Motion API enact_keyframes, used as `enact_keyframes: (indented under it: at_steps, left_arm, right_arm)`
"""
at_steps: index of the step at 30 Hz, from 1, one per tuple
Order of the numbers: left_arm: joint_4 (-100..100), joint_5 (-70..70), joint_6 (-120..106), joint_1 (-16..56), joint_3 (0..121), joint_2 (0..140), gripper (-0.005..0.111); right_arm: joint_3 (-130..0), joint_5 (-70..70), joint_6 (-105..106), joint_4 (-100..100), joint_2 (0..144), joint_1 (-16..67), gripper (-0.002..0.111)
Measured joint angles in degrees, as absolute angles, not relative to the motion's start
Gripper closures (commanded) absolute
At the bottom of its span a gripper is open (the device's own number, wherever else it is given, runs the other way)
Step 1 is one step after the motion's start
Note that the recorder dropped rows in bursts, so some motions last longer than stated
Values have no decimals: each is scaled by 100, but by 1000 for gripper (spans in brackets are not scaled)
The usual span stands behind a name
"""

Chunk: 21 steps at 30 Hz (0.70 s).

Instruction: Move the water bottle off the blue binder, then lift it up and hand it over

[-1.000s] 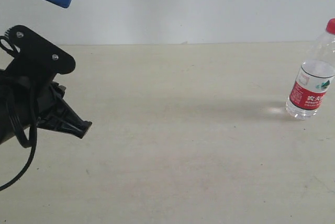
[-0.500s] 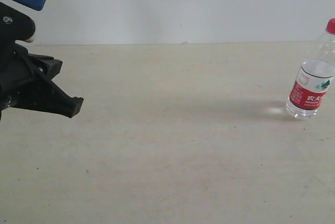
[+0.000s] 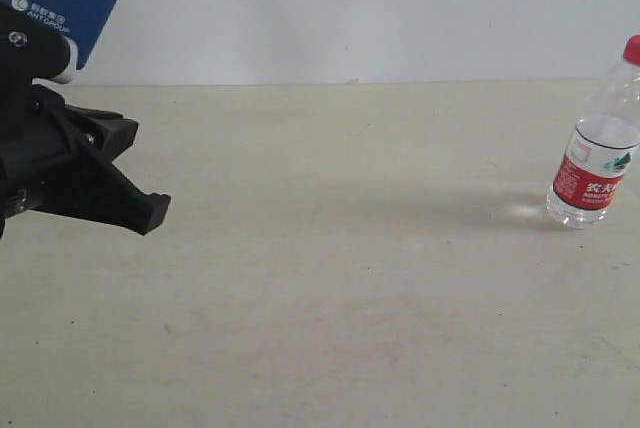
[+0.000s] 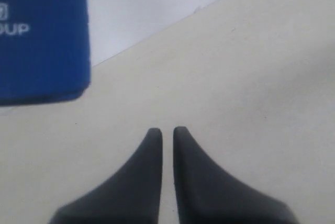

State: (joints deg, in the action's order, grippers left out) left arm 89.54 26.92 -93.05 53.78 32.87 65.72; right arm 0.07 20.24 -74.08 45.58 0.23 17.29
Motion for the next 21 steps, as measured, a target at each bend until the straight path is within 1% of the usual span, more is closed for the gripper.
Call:
enact_keyframes:
  at_steps: [7,16,18,21]
  left_arm:
    - [8954,2505,-9305,5378,3287,6572,101]
    - [8954,2998,-9305,5354,3287,6572,101]
    - [8954,2846,-9305,5231,3287,6489,101]
    - [8954,2084,-9463,4785,3287,6144,101]
  right_arm:
    - [7,2024,-7408,4558,23,1729,108]
    - [7,2024,-7408,4558,23,1729,108]
    - [7,2024,-7408,4558,23,1729,108]
    - [7,2024,-7408,4558,23,1729,108]
